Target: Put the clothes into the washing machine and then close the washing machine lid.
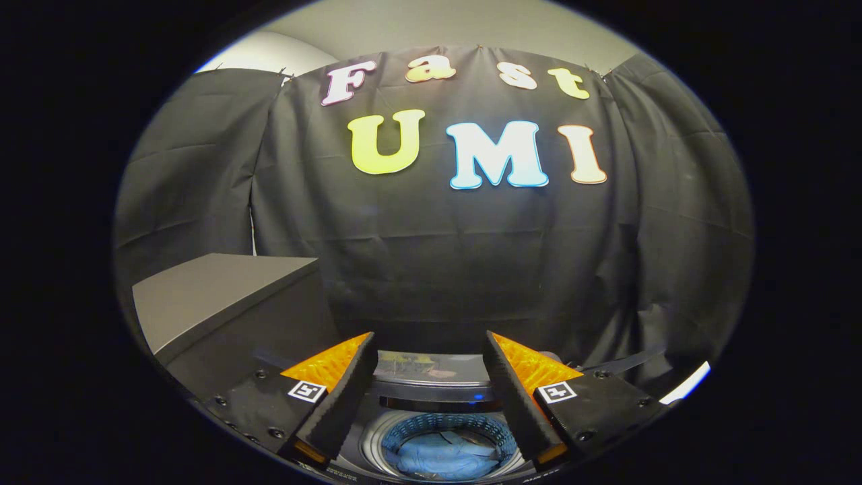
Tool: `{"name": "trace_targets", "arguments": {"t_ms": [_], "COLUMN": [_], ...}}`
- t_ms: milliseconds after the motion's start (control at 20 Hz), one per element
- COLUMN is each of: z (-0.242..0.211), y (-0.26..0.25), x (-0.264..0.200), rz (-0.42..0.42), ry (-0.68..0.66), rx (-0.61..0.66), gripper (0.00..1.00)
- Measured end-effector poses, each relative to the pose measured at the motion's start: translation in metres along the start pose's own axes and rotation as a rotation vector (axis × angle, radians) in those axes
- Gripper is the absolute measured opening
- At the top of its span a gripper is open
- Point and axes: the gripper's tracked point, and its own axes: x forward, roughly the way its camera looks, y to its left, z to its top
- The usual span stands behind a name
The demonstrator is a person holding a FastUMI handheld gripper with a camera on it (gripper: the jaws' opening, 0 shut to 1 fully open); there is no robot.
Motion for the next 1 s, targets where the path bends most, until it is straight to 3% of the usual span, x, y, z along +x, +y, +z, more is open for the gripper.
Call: {"name": "trace_targets", "arguments": {"t_ms": [100, 200, 550, 1000], "z": [-0.019, -0.054, -0.12, -0.104], "y": [0.003, -0.002, 0.005, 0.022], "x": [-0.008, -0.023, -0.062, -0.121], "rz": [0.02, 0.01, 0.005, 0.028], "ry": [0.035, 0.153, 0.238, 0.125], "rx": [0.009, -0.006, 0.024, -0.004], "gripper": [0.98, 0.98, 0.96, 0.96]}}
